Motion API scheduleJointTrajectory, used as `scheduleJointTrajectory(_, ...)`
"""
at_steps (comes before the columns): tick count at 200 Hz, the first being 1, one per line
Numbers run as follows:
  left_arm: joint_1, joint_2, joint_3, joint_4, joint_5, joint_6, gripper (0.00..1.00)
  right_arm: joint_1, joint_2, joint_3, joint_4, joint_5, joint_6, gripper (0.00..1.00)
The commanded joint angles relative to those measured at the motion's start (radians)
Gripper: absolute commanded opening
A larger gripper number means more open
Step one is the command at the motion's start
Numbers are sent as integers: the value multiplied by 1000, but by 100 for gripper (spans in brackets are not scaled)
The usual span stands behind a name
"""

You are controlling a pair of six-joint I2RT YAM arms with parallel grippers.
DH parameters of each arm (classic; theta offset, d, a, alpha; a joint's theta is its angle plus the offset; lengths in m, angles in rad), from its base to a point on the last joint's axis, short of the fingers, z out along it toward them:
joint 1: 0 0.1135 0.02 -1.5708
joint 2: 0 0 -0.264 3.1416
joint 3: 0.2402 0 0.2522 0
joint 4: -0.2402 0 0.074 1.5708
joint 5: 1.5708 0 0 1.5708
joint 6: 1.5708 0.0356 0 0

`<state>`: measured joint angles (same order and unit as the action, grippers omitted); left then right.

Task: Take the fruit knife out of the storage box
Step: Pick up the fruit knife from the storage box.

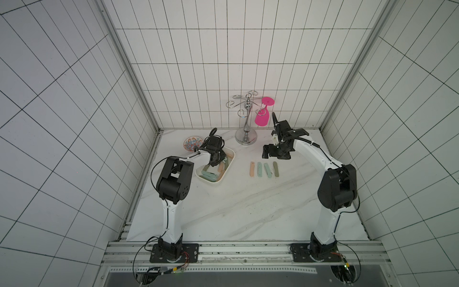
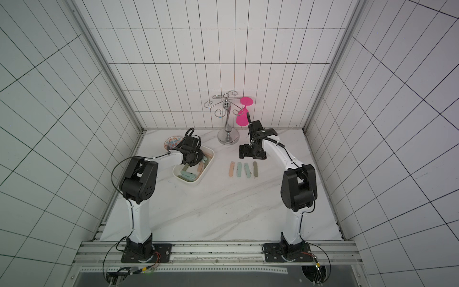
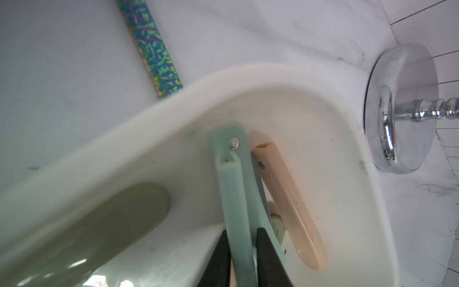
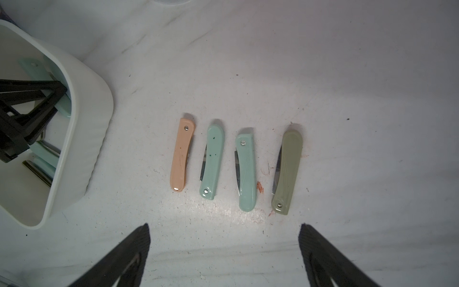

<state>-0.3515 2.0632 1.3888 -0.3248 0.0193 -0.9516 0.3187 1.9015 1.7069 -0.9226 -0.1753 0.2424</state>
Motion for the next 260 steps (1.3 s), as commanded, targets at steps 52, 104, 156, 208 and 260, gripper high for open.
scheduleJointTrajectory(52,11,-103,-89,-13,31,52,15,32,3,18,-9,-24,-12,95)
scheduleJointTrajectory(104,29,-180,-168,50,110,93,15,46,7,19,-8,-53,-11,95)
scheduleJointTrajectory(156,54,-255,-252,117,179,147,3,62,30,38,-5,-101,-6,96)
scheduleJointTrajectory(208,66,-329,-289,170,278,249,0,80,41,69,-5,-150,0,94)
scheduleJointTrajectory(260,61,-405,-383,324,478,292,0,102,61,140,26,-288,47,61)
